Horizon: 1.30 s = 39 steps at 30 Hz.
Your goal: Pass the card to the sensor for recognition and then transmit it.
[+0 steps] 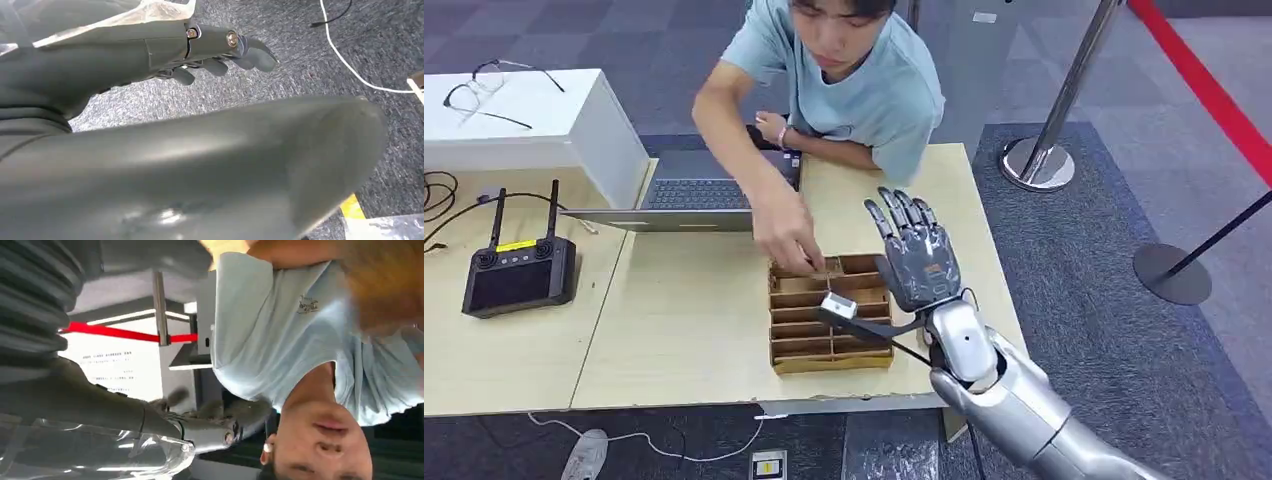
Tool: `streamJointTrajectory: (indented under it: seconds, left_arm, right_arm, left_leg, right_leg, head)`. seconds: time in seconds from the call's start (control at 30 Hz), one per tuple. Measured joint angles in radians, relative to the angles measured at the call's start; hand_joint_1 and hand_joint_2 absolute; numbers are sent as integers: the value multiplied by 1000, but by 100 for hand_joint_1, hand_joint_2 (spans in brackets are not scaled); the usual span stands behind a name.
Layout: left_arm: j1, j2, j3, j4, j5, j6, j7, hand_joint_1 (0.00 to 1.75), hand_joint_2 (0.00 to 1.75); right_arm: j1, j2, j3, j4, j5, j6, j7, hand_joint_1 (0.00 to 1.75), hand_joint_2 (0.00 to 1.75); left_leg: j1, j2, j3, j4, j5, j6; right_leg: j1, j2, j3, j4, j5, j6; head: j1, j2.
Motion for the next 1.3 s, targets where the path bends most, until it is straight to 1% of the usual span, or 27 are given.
streamJointTrajectory:
  seconds: [0.03, 0.07, 0.1, 0.13, 0.2, 0.23, 0.27, 0.3, 0.33, 0.37, 0.4, 0.47, 0.53, 0.6, 0.67, 0.77, 0.83, 0.93, 1.07, 1.17, 1.3]
  left_arm:
    - [0, 0, 0, 0, 0, 0, 0, 0, 0]
    - [0, 0, 0, 0, 0, 0, 0, 0, 0]
    - [0, 0, 0, 0, 0, 0, 0, 0, 0]
    - [0, 0, 0, 0, 1, 0, 0, 0, 0]
    - [0, 0, 0, 0, 2, 0, 0, 0, 0]
    - [0, 0, 0, 0, 2, 0, 0, 0, 0]
    - [0, 0, 0, 0, 3, 0, 0, 0, 0]
    - [0, 0, 0, 0, 3, 0, 0, 0, 0]
    - [0, 0, 0, 0, 3, 0, 0, 0, 0]
    - [0, 0, 0, 0, 3, 0, 0, 0, 0]
    - [0, 0, 0, 0, 3, 0, 0, 0, 0]
    - [0, 0, 0, 0, 3, 0, 0, 0, 0]
    - [0, 0, 0, 0, 3, 0, 0, 0, 0]
    - [0, 0, 0, 0, 6, 0, -2, 0, 0]
    - [1, 0, 0, 0, 9, 0, -2, 0, 0]
    - [1, 0, 1, 0, 15, 0, -2, 0, 0]
    - [2, 0, 2, 0, 21, 0, -2, 0, 0]
    - [2, 1, 3, 0, 29, 1, -2, 0, 0]
    - [4, 1, 8, 0, 47, 3, -3, 0, 0]
    - [4, 2, 10, 0, 55, 3, -3, 0, 0]
    - [5, 3, 15, 0, 60, 3, -3, 0, 0]
  right_arm:
    - [1, -2, -1, -4, -5, 0, 0, 96, 175]
    - [1, -4, -1, -8, -7, 0, 0, 44, 175]
    - [1, -5, -1, -10, -8, 0, 0, 9, 175]
    - [2, -7, -1, -11, -8, 0, 0, 2, 175]
    - [4, -9, -1, -18, -8, 0, 0, 0, 175]
    - [5, -10, -2, -19, -10, 0, 0, 42, 175]
    - [5, -11, -1, -19, -10, 0, 0, 141, 175]
    - [6, -12, -1, -19, -10, 1, 0, 136, 175]
    - [6, -13, -1, -19, -13, 5, 0, 38, 175]
    - [7, -13, -1, -19, -18, 10, 0, 14, 175]
    - [8, -13, -1, -19, -24, 11, 0, 10, 175]
    - [10, -13, -1, -19, -25, 11, -1, 10, 175]
    - [13, -14, -1, -19, -25, 12, 0, 23, 175]
    - [16, -19, -2, -27, -30, 17, 6, 24, 175]
    - [20, -26, -3, -39, -45, 26, 14, 21, 175]
    - [29, -38, -3, -65, -81, 77, 14, 19, 175]
    - [39, -43, -3, -87, -123, 111, 14, 23, 175]
    - [56, -50, -3, -117, -170, 146, 20, 35, 175]
    - [84, -67, 0, -178, -219, 246, 48, 31, 175]
    - [106, -80, 2, -230, -250, 291, 56, 23, 175]
    - [122, -97, 10, -301, -256, 334, 75, 24, 175]
  left_leg:
    - [0, 0, 0, 0, 0, 0]
    - [0, 0, 0, 0, 0, 0]
    - [0, 0, 0, 0, 0, 0]
    - [0, 0, 0, 0, 0, 0]
    - [0, 0, 0, 0, 0, 0]
    - [0, 0, 0, 0, 0, 0]
    - [0, 0, 0, 0, 0, 0]
    - [0, 0, 0, 0, 0, 0]
    - [0, 0, 0, 0, 0, 0]
    - [0, 0, 0, 0, 0, 0]
    - [0, 0, 0, 0, 0, 0]
    - [0, 0, 0, 0, 0, 0]
    - [0, 0, 0, 0, 0, 0]
    - [0, 0, 0, 0, 0, 0]
    - [0, 0, 0, 0, 0, 0]
    - [0, 0, 0, 0, 0, 0]
    - [0, 0, 0, 0, 0, 0]
    - [0, 0, 0, 0, 0, 0]
    - [0, 0, 0, 0, 0, 0]
    - [0, 0, 0, 0, 0, 0]
    - [0, 0, 0, 0, 0, 0]
  right_leg:
    - [0, 0, 0, 0, 0, 0]
    - [0, 0, 0, 0, 0, 0]
    - [0, 0, 0, 0, 0, 0]
    - [0, 0, 0, 0, 0, 0]
    - [0, 0, 0, 0, 0, 0]
    - [0, 0, 0, 0, 0, 0]
    - [0, 0, 0, 0, 0, 0]
    - [0, 0, 0, 0, 0, 0]
    - [0, 0, 0, 0, 0, 0]
    - [0, 0, 0, 0, 0, 0]
    - [0, 0, 0, 0, 0, 0]
    - [0, 0, 0, 0, 0, 0]
    - [0, 0, 0, 0, 0, 0]
    - [0, 0, 0, 0, 0, 0]
    - [0, 0, 0, 0, 0, 0]
    - [0, 0, 0, 0, 0, 0]
    - [0, 0, 0, 0, 0, 0]
    - [0, 0, 0, 0, 0, 0]
    - [0, 0, 0, 0, 0, 0]
    - [0, 0, 0, 0, 0, 0]
    - [0, 0, 0, 0, 0, 0]
  head:
    - [0, 0]
    - [0, 0]
    - [0, 0]
    - [0, 0]
    - [0, 0]
    - [0, 0]
    - [0, 0]
    - [0, 0]
    - [0, 0]
    - [0, 0]
    - [0, 0]
    - [0, 0]
    - [0, 0]
    - [0, 0]
    - [0, 0]
    - [0, 0]
    - [0, 0]
    - [0, 0]
    - [0, 0]
    - [0, 0]
    - [0, 0]
